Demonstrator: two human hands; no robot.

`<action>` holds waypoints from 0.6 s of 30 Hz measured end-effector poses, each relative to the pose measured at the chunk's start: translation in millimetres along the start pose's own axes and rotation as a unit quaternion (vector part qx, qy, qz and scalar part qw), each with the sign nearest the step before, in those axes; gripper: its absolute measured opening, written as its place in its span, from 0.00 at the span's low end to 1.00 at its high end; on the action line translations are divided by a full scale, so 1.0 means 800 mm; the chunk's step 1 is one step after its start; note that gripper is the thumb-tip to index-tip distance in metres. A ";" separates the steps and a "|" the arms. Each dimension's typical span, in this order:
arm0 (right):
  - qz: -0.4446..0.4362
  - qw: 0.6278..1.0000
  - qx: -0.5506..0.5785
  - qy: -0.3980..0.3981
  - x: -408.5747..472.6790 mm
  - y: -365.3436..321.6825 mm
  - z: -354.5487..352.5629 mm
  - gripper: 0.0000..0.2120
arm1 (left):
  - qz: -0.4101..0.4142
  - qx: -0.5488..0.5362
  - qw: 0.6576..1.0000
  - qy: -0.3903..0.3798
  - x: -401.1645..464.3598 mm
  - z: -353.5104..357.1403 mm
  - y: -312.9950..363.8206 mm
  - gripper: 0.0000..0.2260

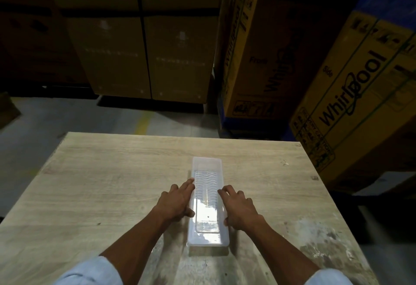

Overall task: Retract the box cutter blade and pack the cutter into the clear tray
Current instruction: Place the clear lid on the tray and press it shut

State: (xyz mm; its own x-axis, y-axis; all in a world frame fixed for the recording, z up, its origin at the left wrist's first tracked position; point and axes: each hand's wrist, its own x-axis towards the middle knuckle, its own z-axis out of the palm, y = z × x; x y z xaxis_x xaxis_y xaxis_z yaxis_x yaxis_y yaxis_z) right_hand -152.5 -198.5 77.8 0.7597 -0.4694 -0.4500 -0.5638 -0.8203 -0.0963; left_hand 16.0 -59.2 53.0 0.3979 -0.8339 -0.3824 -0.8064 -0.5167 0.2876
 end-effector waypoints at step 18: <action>-0.007 0.999 0.011 -0.042 0.023 0.007 -0.010 0.55 | -0.005 -0.027 0.999 -0.021 0.019 -0.007 -0.003 0.49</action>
State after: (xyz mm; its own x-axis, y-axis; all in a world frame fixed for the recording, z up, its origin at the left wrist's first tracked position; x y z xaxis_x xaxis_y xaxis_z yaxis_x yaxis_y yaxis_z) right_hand -139.3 -214.3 76.4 0.7386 -0.4283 -0.5206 -0.5609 -0.8189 -0.1221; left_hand 26.4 -72.2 51.4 0.3864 -0.8206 -0.4211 -0.7770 -0.5356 0.3309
